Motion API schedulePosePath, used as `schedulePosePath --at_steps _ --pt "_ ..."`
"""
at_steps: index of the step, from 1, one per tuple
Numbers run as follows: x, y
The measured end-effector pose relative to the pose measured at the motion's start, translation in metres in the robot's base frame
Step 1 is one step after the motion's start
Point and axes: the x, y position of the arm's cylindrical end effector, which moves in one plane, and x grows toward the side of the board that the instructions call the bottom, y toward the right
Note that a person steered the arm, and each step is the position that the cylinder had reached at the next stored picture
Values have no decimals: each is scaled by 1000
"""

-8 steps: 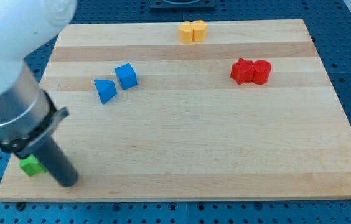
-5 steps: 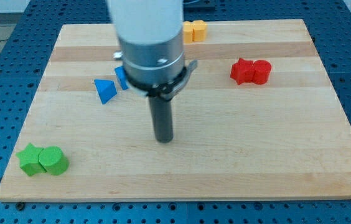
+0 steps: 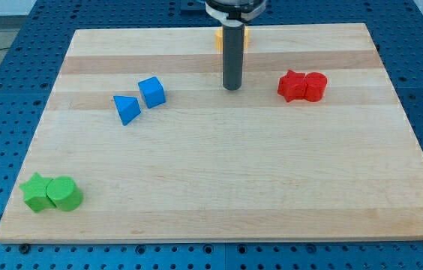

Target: Move the yellow heart to the top right of the yellow hexagon

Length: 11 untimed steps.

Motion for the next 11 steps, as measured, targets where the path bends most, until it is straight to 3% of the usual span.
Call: schedulePosePath --at_steps 3,4,5,6,11 --pt "-99 -14" --pt "-113 -26" --pt "-113 -81" --pt "-143 -104" --pt "-150 49"
